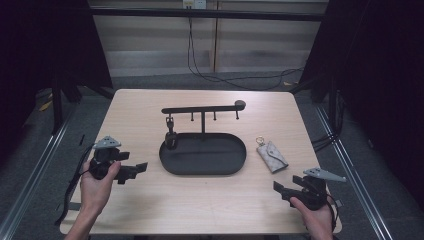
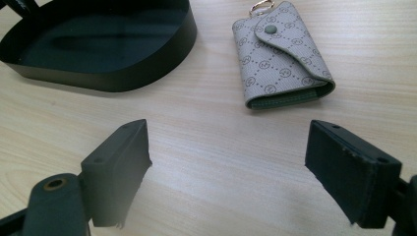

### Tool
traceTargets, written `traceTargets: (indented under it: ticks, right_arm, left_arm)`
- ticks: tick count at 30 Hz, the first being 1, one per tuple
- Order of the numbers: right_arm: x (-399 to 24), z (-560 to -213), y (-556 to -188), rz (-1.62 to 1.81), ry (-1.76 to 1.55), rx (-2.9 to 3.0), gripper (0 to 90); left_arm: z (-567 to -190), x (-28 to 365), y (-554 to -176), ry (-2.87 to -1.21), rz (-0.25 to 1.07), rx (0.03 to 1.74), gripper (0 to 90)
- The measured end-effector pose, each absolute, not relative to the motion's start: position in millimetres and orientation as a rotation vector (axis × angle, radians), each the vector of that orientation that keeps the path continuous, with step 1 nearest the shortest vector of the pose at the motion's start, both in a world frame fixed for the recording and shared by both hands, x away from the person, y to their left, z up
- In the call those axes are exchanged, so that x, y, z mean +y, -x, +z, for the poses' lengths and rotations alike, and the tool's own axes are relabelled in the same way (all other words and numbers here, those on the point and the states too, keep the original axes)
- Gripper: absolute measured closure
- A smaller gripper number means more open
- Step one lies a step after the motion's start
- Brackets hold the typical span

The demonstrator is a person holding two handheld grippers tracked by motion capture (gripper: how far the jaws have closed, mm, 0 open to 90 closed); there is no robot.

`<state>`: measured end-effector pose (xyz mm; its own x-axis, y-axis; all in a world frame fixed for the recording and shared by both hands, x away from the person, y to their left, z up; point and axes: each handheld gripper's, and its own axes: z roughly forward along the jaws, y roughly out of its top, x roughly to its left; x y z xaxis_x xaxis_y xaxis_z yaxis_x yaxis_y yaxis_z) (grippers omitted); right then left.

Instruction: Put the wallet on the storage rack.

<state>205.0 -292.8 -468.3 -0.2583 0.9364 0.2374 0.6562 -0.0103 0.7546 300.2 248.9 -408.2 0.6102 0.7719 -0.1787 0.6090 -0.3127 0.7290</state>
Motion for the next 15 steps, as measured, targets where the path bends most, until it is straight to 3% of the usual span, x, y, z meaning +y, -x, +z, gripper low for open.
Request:
traceTargets:
  ticks: [5, 15]
  right_arm:
    - [-292, -469, -206, 1.157, -1.660, 1.940, 16.6]
    - [-297, -460, -215, 1.141, -1.663, 1.930, 16.6]
  left_arm:
    - [-422, 256, -282, -2.088, 0.276, 1.080, 18.3]
    - [-453, 264, -260, -2.030, 0.233, 1.146, 18.2]
